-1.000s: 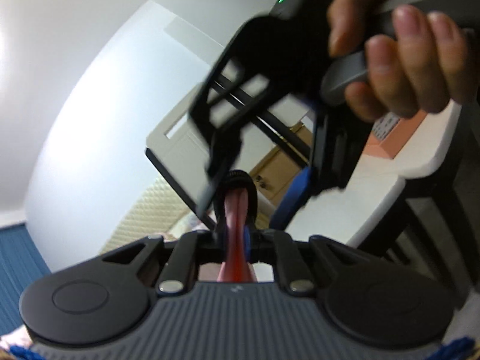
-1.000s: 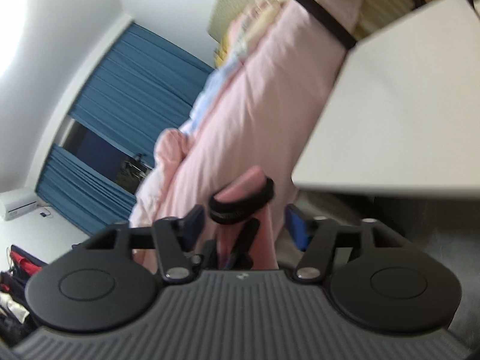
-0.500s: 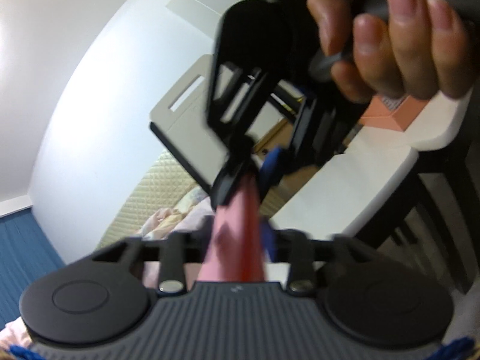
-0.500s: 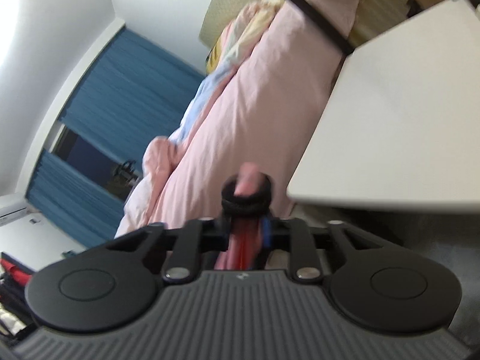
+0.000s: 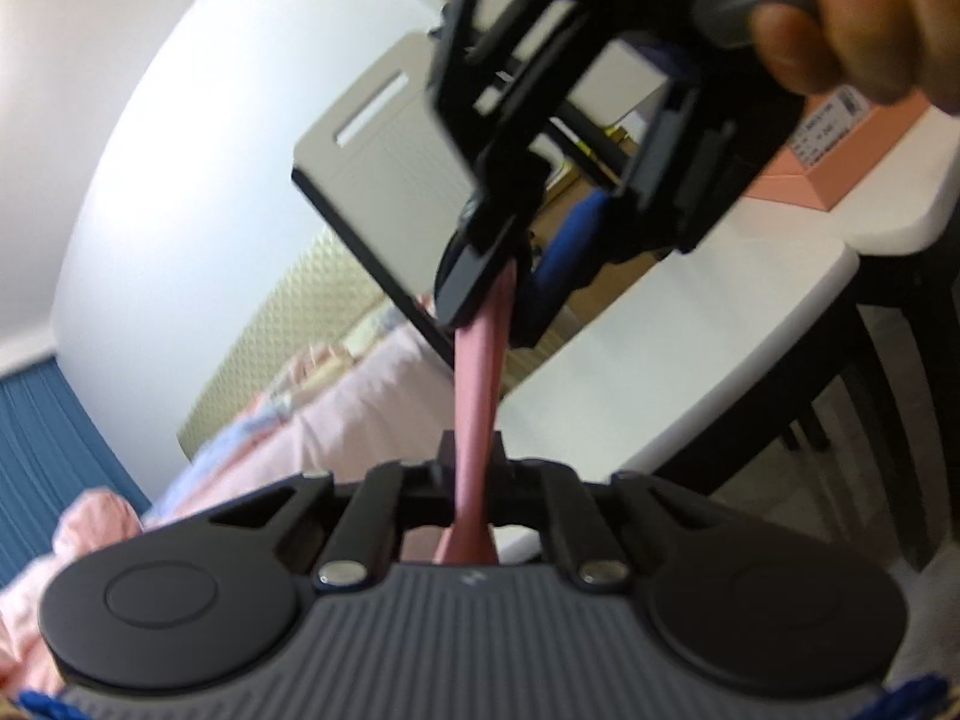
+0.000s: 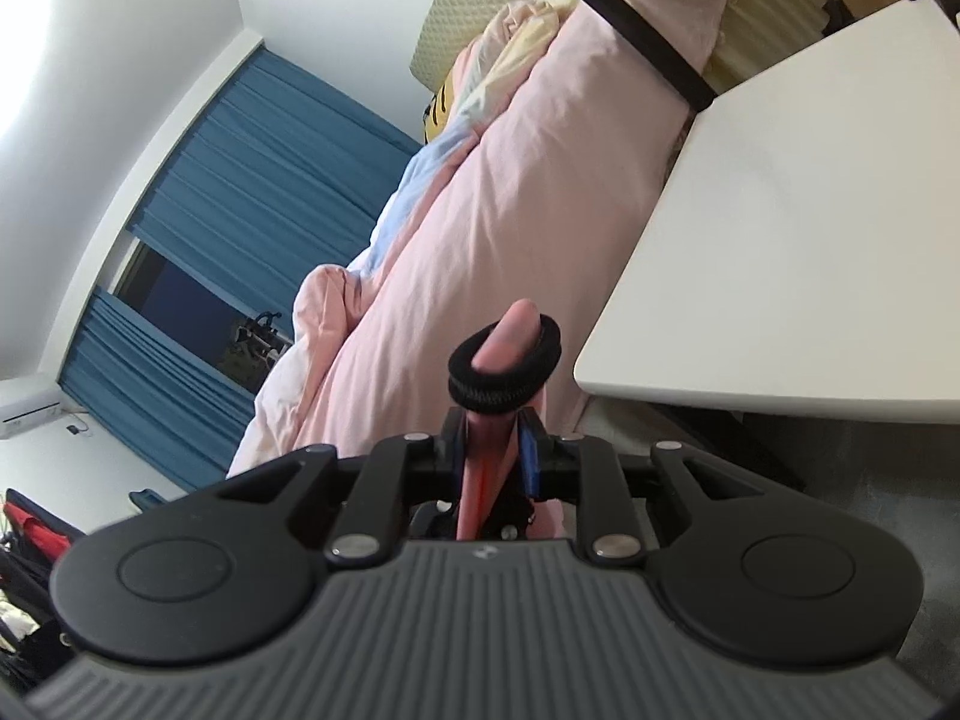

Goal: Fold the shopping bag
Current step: 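Slide the black band further along the pink bag with the right tool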

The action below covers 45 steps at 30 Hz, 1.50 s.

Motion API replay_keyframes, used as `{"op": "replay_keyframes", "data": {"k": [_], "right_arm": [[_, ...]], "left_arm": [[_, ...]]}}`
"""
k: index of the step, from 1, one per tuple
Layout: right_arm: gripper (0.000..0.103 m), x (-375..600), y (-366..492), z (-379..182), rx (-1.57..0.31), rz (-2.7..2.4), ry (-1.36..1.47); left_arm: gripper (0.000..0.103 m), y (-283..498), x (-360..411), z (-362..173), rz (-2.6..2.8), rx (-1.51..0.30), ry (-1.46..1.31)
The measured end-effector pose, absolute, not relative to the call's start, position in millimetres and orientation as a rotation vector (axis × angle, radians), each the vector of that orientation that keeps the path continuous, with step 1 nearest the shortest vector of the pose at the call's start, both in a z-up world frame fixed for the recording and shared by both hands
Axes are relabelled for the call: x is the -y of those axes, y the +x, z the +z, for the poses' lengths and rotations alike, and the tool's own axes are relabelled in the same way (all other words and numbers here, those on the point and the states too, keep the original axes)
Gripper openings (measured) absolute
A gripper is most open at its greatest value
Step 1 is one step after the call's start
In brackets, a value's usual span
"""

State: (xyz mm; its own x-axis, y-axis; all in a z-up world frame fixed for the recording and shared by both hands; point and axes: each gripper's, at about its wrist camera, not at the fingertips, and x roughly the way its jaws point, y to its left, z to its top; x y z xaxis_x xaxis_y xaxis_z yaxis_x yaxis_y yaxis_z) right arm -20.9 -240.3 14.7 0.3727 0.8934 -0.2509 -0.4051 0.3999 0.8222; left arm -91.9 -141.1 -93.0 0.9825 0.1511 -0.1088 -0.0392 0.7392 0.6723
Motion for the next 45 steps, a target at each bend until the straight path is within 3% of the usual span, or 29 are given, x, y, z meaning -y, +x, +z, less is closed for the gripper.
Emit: {"op": "replay_keyframes", "data": {"k": [3,9,22,34,45], "right_arm": [[0.033,249,-23,21,-0.742,0.910,0.748],[0.033,270,-25,29,-0.620,0.826,0.800],[0.027,254,-22,21,-0.688,0.844,0.788],[0.028,231,-27,10,-0.781,0.876,0.704],[0.031,247,-14,2,-0.787,0.761,0.795]], "left_arm": [[0.008,-87,138,-90,0.117,-0.182,0.701],[0.009,-90,145,-92,0.087,-0.179,0.720],[0.008,-86,147,-96,0.082,-0.204,0.721],[0.007,-79,142,-92,0.072,-0.268,0.668],[0.010,-86,154,-103,0.019,-0.270,0.731]]}}
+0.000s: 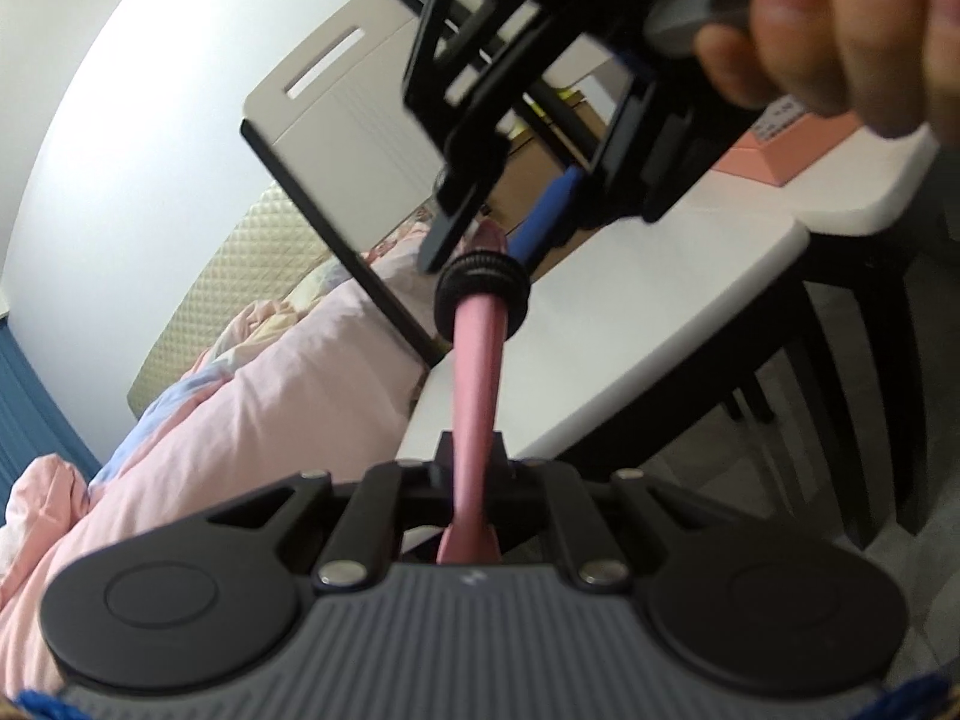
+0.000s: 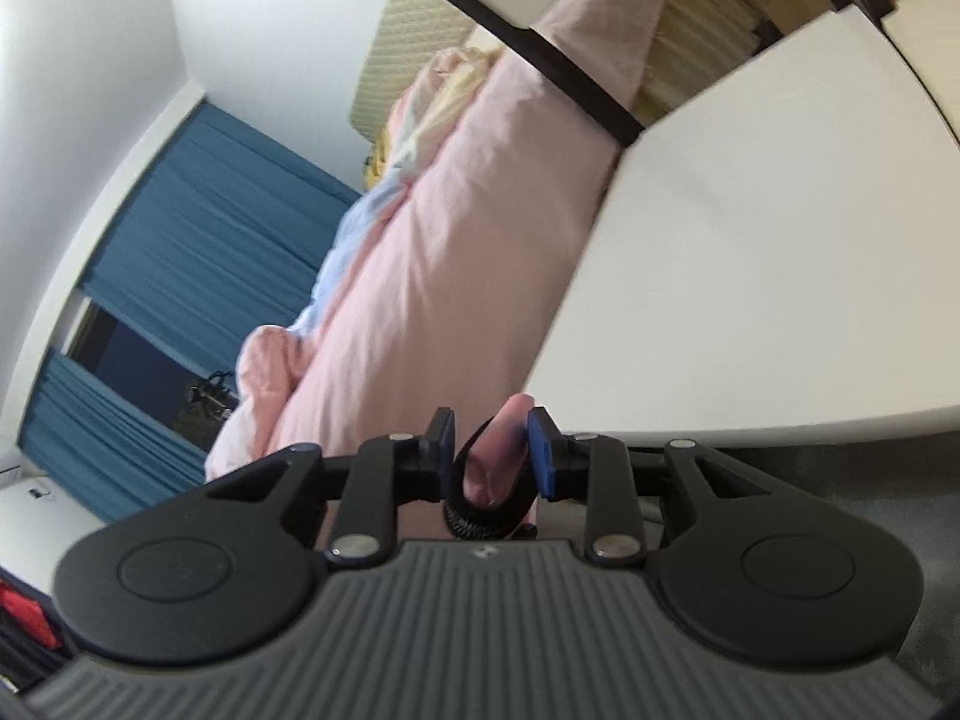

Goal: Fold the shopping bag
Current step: 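Slide the black band further along the pink bag with the right tool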

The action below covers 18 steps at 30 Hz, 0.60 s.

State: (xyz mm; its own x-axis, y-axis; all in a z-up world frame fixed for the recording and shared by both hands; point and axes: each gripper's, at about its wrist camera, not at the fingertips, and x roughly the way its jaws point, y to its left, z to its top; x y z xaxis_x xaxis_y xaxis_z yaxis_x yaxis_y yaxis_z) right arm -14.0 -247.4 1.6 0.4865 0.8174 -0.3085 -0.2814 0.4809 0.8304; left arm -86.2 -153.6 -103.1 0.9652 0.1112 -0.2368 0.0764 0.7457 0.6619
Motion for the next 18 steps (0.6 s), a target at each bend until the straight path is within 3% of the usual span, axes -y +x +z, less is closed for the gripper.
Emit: {"op": "replay_keyframes", "data": {"k": [18], "right_arm": [[0.029,225,-10,-21,-0.968,0.792,0.757]], "left_arm": [[0.007,-92,160,-110,-0.002,-0.264,0.780]]}}
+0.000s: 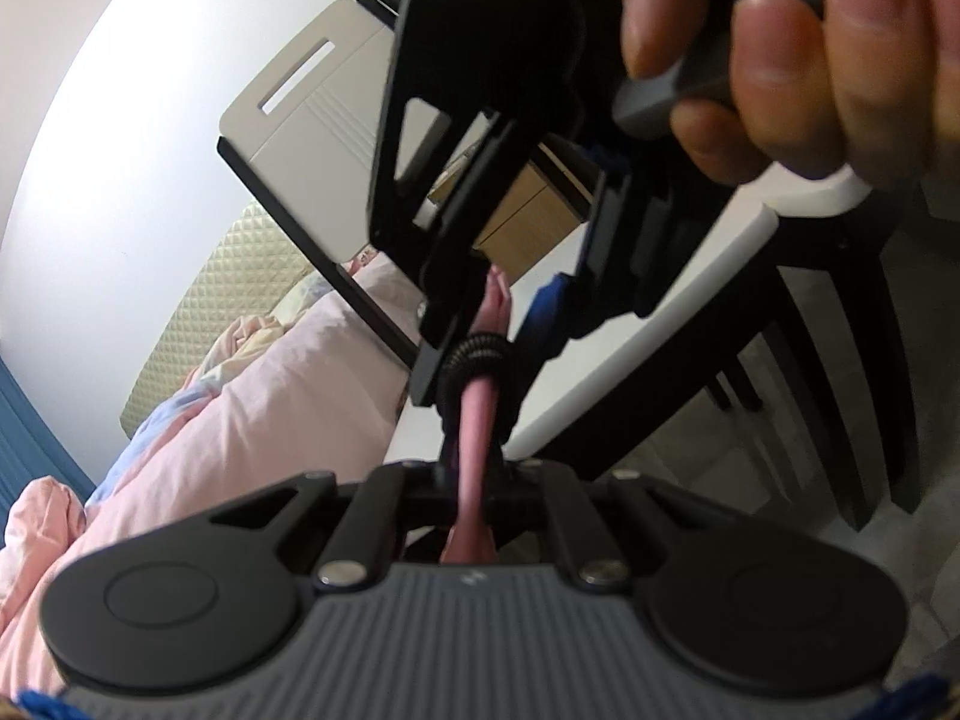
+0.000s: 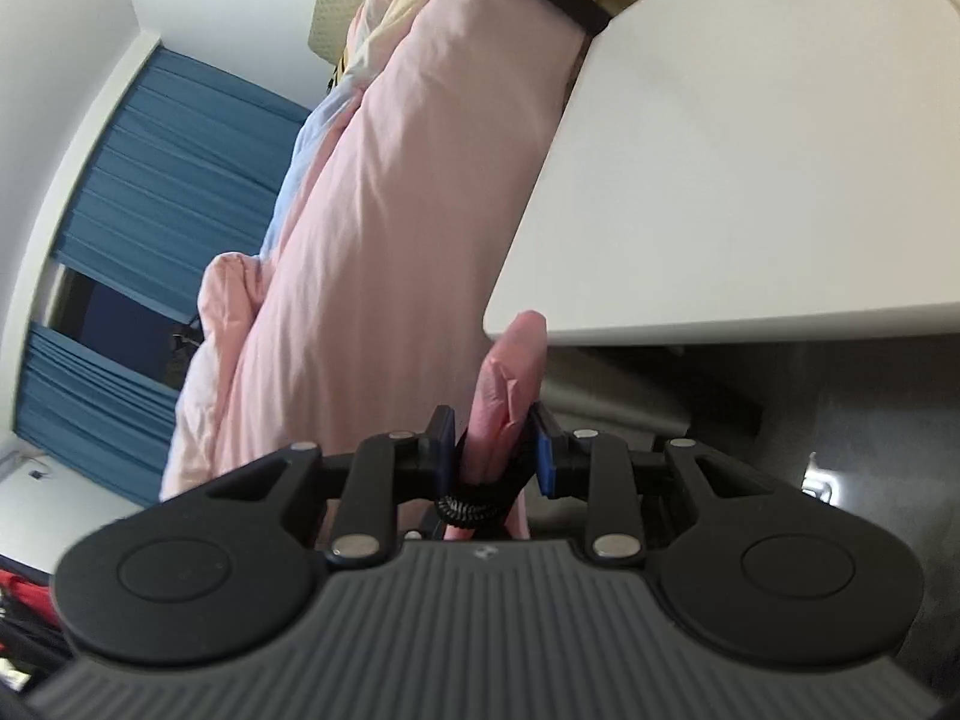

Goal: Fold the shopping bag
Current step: 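Slide the black band further along the pink bag with the right tool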

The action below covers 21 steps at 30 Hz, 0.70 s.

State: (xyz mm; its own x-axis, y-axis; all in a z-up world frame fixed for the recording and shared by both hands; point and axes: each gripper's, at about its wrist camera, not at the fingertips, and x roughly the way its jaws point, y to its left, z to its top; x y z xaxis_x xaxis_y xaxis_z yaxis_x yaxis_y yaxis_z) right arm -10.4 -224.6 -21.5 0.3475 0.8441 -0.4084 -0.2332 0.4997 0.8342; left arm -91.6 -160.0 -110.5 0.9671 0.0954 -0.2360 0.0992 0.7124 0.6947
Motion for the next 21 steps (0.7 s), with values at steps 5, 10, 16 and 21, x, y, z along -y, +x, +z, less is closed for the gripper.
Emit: {"op": "replay_keyframes", "data": {"k": [5,10,16,21], "right_arm": [[0.023,234,-11,-8,-0.888,0.781,0.754],[0.021,248,-11,3,-0.816,0.767,0.766],[0.021,257,-14,13,-0.756,0.785,0.774],[0.020,251,-14,7,-0.804,0.812,0.781]], "left_arm": [[0.026,-88,156,-106,0.026,-0.268,0.749],[0.036,-86,156,-110,0.029,-0.287,0.770],[0.011,-85,152,-108,0.036,-0.275,0.759],[0.009,-87,154,-109,0.063,-0.252,0.780]]}}
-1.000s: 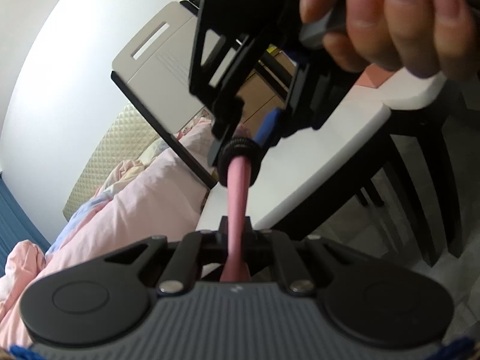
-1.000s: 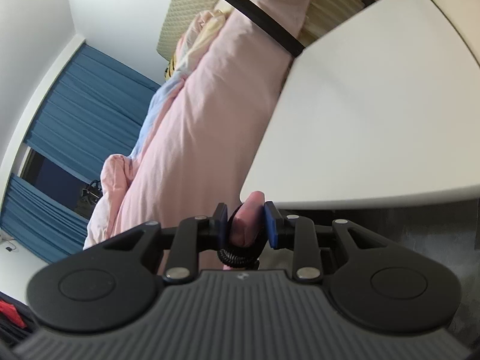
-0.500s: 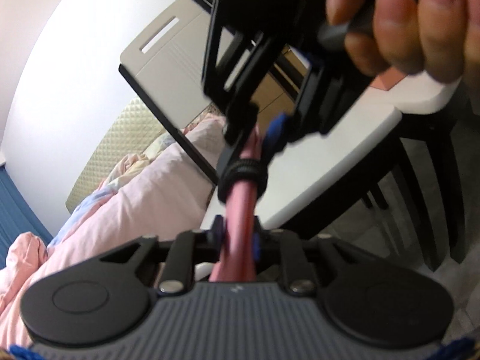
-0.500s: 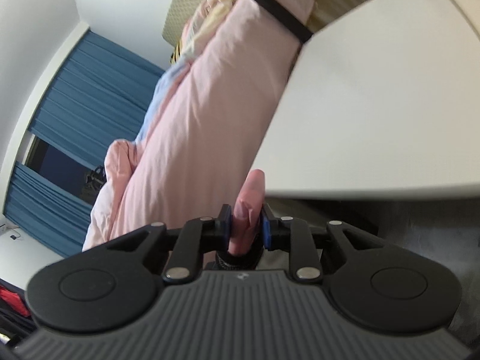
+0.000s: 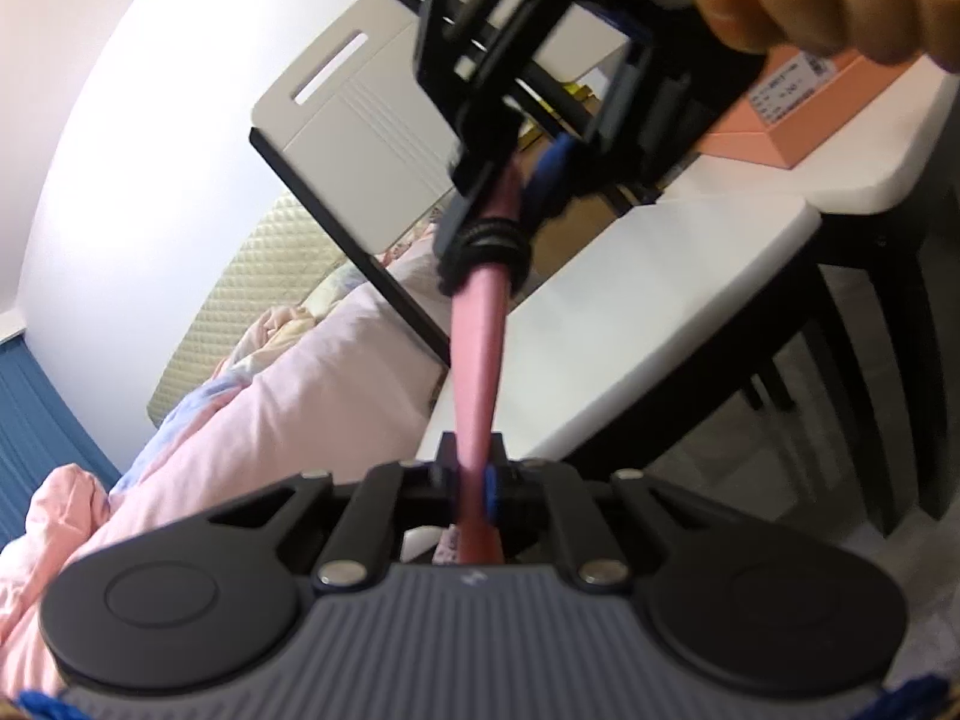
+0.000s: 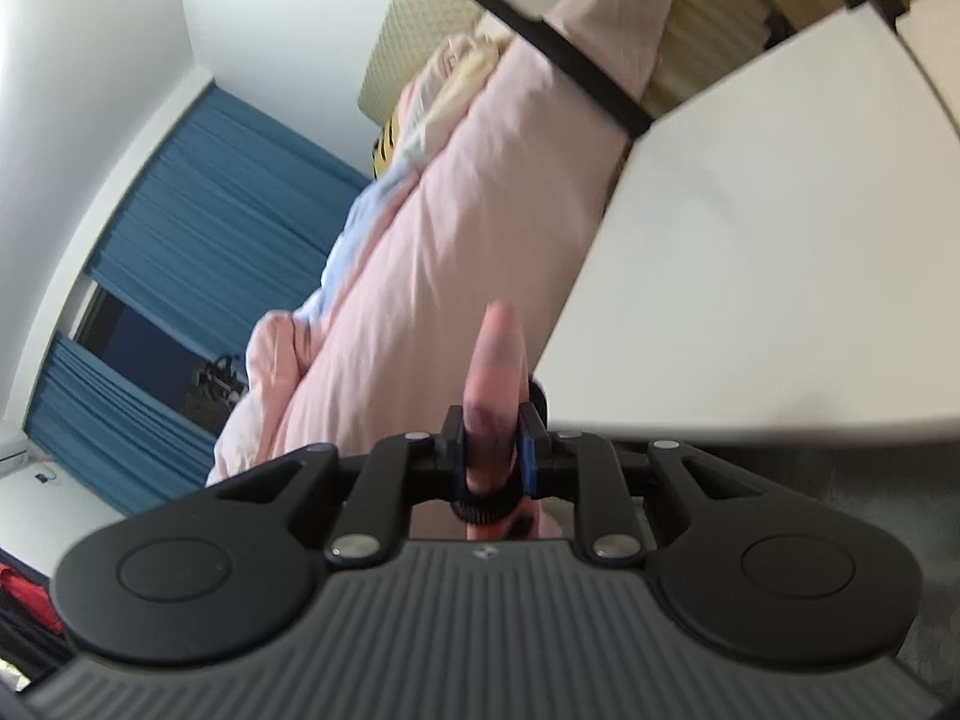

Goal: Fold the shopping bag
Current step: 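Slide the black band further along the pink bag with the right tool, then grasp the banded pink bag with the right tool while the left tool releases it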

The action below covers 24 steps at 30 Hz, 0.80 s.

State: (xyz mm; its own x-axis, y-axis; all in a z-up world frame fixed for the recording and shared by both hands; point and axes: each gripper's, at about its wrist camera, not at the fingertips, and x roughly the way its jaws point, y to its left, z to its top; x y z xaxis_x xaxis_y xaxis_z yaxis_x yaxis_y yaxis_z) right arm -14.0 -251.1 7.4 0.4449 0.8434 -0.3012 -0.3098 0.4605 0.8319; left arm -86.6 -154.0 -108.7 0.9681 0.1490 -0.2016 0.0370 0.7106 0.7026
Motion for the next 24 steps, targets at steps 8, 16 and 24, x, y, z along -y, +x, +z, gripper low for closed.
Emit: {"op": "replay_keyframes", "data": {"k": [8,16,24], "right_arm": [[0.022,241,-11,-1,-0.846,0.817,0.777],[0.025,243,-9,-6,-0.868,0.802,0.827],[0.032,251,-8,-12,-0.844,0.708,0.842]], "left_arm": [[0.007,-91,161,-114,0.063,-0.221,0.838],[0.007,-93,164,-115,0.051,-0.202,0.853],[0.008,-106,176,-125,0.017,-0.139,0.933]]}}
